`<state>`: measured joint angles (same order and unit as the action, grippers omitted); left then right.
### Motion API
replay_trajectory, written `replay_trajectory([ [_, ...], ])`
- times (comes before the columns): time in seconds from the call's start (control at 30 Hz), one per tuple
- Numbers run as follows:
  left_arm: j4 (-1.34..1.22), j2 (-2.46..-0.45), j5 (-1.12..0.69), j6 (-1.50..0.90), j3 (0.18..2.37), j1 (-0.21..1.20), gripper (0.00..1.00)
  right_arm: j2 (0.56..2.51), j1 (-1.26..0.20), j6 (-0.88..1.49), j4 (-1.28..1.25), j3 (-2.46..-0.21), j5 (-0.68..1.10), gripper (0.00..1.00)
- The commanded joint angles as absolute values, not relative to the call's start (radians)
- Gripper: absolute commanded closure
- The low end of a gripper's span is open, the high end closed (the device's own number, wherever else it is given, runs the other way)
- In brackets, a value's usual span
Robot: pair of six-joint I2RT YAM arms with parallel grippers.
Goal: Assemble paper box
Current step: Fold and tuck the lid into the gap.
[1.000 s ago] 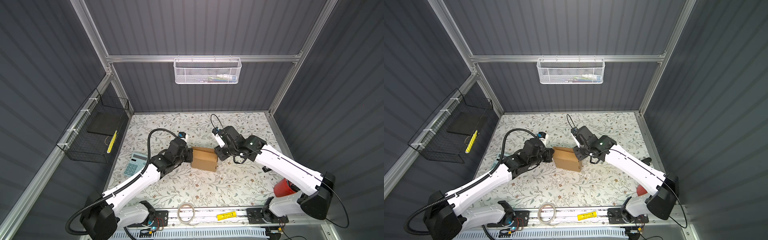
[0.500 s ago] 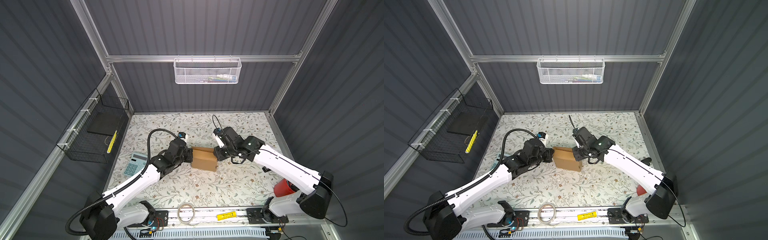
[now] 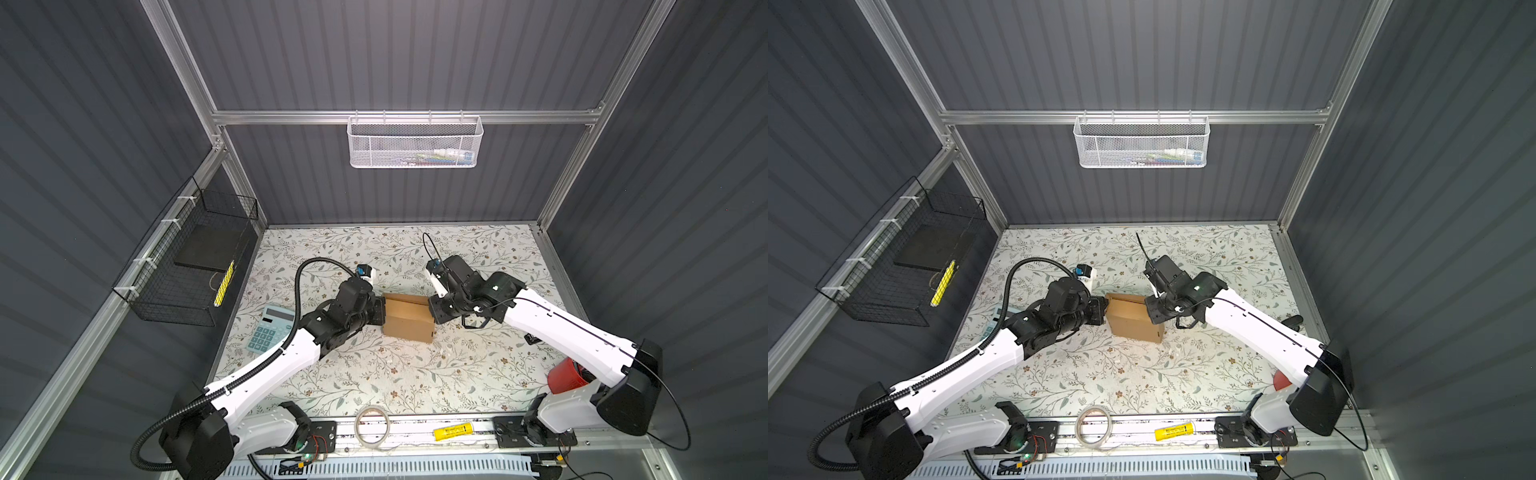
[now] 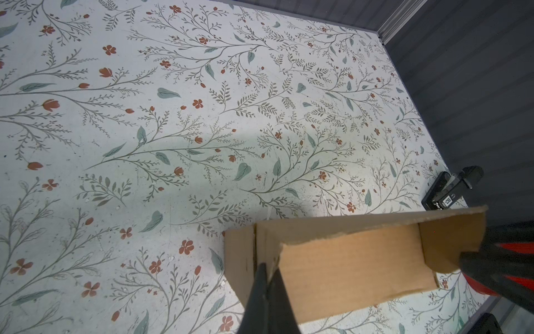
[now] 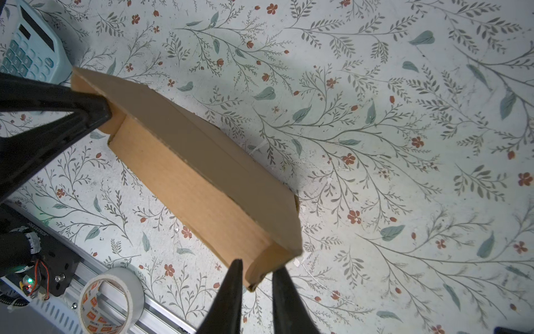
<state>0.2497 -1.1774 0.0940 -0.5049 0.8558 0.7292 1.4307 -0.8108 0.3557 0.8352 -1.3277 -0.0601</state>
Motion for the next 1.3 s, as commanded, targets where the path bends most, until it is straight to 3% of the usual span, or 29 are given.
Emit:
replay_trajectory([
  [0.0, 0.308, -1.175, 0.082, -0.491, 0.833, 0.739, 1.00, 1.443, -0.812, 0.342, 0.865, -1.316, -0.086, 0.79],
  [0.4, 0.308, -1.180, 0.084, -0.492, 0.834, 0.741, 1.00, 1.441, -0.813, 0.310, 0.885, -1.307, -0.096, 0.87],
  [0.93, 0.308, -1.181, 0.086, -0.492, 0.830, 0.746, 1.00, 1.437, -0.813, 0.291, 0.865, -1.290, -0.078, 0.90],
  [1.27, 0.301, -1.178, 0.093, -0.495, 0.818, 0.747, 1.00, 1.407, -0.813, 0.284, 0.844, -1.292, -0.089, 0.70],
])
